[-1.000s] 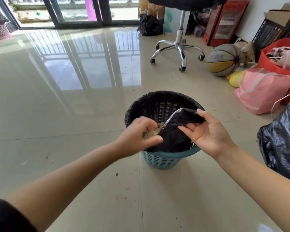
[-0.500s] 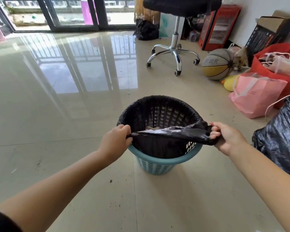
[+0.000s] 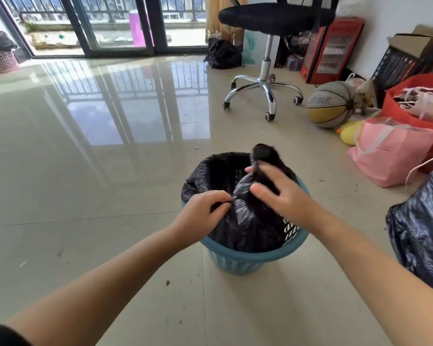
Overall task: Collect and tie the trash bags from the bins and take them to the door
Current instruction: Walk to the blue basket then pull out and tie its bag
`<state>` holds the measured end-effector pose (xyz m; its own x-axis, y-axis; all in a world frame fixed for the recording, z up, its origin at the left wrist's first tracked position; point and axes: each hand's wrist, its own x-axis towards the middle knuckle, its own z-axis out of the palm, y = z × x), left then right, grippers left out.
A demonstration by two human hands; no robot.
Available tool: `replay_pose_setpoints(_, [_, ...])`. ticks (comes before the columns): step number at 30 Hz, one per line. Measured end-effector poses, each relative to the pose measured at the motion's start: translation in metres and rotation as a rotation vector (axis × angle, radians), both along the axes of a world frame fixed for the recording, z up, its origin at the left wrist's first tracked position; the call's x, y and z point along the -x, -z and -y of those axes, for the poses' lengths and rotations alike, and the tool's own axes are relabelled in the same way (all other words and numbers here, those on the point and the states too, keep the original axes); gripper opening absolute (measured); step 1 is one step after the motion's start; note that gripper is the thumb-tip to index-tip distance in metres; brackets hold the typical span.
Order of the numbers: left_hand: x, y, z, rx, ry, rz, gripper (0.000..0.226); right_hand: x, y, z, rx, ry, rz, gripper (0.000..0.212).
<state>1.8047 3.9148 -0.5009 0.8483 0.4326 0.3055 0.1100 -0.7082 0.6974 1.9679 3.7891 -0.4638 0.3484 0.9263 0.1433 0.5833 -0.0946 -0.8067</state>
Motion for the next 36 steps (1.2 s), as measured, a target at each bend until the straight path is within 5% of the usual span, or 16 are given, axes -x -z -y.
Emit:
replay_pose_setpoints(4, [-0.008,-0.004,0.0,0.038,-0.029,0.0,0.023,0.025,0.022,-0.009,0.233,-0.231,0.144,0.077])
replay_pose_setpoints(9, [-0.004,-0.004,-0.011,0.033,-0.043,-0.073,0.007,0.013,0.033,-0.003,0.127,-0.005,0.212,0.007])
replay_pose_setpoints(15, [0.006,0.014,-0.045,-0.313,-0.27,-0.315,0.034,0.001,0.019,0.015,0.234,0.043,-0.193,0.025])
replay_pose_setpoints(19, [0.019,0.019,-0.071,-0.118,-0.651,-0.265,0.024,-0.007,0.018,0.023,0.302,0.119,-0.318,0.032])
replay_pose_setpoints(22, [0.022,0.015,-0.087,0.11,-0.739,-0.129,0.025,-0.013,0.023,0.02,0.24,0.216,-0.301,0.023])
replay_pose_setpoints(25, [0.011,-0.004,-0.076,0.2,-0.66,0.059,0.037,-0.01,0.025,0.014,0.181,0.239,-0.224,0.047])
replay_pose_setpoints(29, [-0.017,-0.027,-0.014,0.371,-0.264,0.067,0.035,0.012,0.029,-0.004,0.21,0.032,-0.121,0.093])
replay_pose_setpoints(31, [-0.023,-0.03,0.015,0.371,-0.031,0.007,0.032,0.02,0.033,-0.011,0.179,-0.016,-0.095,0.088])
replay_pose_setpoints(33, [-0.02,-0.028,0.022,0.352,0.144,-0.045,0.04,0.02,0.036,-0.012,0.104,-0.014,-0.065,0.059])
replay_pose_setpoints(36, [-0.016,-0.031,0.009,0.449,0.04,0.002,0.054,0.021,0.031,-0.005,0.074,0.018,-0.088,0.03])
